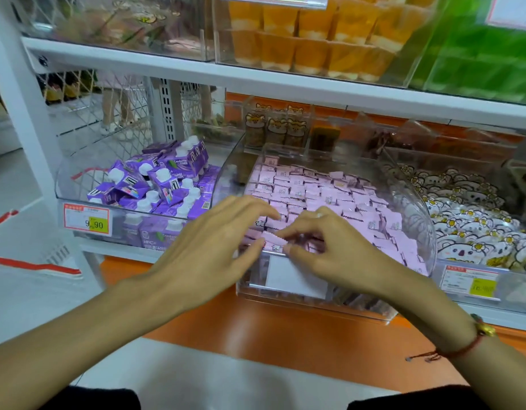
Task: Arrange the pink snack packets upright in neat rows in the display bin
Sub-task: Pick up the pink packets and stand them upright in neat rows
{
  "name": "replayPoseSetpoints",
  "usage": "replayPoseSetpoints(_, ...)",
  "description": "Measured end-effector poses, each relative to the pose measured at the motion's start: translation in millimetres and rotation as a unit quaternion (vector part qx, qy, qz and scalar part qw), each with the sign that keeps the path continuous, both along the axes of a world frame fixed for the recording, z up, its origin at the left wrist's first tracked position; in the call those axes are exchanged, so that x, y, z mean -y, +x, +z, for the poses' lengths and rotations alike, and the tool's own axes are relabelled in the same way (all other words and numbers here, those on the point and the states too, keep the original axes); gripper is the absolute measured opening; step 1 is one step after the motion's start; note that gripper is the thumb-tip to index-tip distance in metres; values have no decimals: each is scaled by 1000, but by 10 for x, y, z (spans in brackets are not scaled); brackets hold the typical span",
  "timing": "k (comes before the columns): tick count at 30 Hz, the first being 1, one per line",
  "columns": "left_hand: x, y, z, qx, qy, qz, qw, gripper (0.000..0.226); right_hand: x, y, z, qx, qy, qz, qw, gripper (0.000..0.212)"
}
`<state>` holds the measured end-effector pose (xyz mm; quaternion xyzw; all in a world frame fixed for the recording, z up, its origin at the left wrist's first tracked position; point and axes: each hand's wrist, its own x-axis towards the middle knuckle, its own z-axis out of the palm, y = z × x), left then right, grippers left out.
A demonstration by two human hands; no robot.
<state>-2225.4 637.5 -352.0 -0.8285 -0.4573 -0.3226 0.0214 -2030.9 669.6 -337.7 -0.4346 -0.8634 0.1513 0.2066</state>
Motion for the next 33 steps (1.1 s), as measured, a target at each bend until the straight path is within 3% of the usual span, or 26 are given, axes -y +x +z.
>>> replayPoseSetpoints(2,-9,30,-31,-45,6,4,999,23,-1,66,13,-21,-56,31,998,26)
replayPoseSetpoints(5,-23,35,-26,-92,24,1,995,16,-19,108,30,-45,-48,35,997,23)
replayPoseSetpoints(7,-40,20,3,-116,27,-9,993,18,-101,136,87,-109,-16,-20,994,18)
replayPoseSetpoints(9,-40,13,29,-136,34,-17,990,21,-211,133,140,-117,29,-76,990,15)
replayPoseSetpoints(11,-44,11,31,-156,53,-17,986,21,-293,74,154,-79,32,-76,993,7)
replayPoseSetpoints(14,-46,31,21,-174,82,0,981,25,-327,-51,66,14,18,-49,999,21)
replayPoseSetpoints(20,-21,30,38,-171,57,-2,984,36,-410,-104,145,60,8,-51,997,12)
replayPoseSetpoints(26,-33,-46,81,-151,4,-17,988,25,-294,-161,46,180,197,-14,964,19)
replayPoseSetpoints(29,-35,-61,80,-149,4,-17,989,24,-276,-149,-15,144,228,7,963,22)
replayPoseSetpoints(33,-42,-34,92,-160,17,-19,987,23,-291,-149,-81,17,174,-28,984,18)
